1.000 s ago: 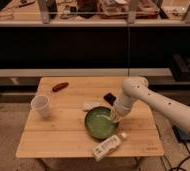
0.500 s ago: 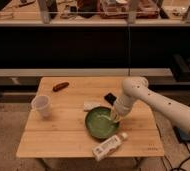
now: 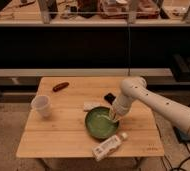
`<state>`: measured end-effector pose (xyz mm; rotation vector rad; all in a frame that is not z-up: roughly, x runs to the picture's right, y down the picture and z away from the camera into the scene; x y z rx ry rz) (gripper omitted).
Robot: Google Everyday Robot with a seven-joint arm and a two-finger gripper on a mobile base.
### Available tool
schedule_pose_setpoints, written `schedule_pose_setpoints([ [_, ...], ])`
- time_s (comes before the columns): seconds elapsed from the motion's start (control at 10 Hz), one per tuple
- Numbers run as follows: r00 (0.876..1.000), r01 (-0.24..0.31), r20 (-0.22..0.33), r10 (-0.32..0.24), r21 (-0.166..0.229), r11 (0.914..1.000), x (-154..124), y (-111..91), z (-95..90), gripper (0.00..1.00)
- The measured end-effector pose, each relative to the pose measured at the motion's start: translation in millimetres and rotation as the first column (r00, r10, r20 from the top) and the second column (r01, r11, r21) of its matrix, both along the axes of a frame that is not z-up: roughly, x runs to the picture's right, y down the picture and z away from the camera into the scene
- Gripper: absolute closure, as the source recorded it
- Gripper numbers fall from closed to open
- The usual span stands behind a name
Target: Push the ceramic bowl across the table
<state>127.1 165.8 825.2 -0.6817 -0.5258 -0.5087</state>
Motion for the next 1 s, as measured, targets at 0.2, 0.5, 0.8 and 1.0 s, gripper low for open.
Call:
schedule_pose_setpoints([
  [0.2,0.999,0.026,-0.031,-0.025,0.018,0.9995,-6,0,-1.5,0.92],
  [0.5,0.984,0.135,-0.127,-0.122,0.097,0.9861,-28,4,7.1,1.00],
  [0.8,0.986,0.115,-0.128,-0.107,0.054,0.9919,-16,12,17.2,1.00],
  [1.0,0.988,0.095,-0.127,-0.092,0.015,0.9954,-7,17,26.8,1.00],
])
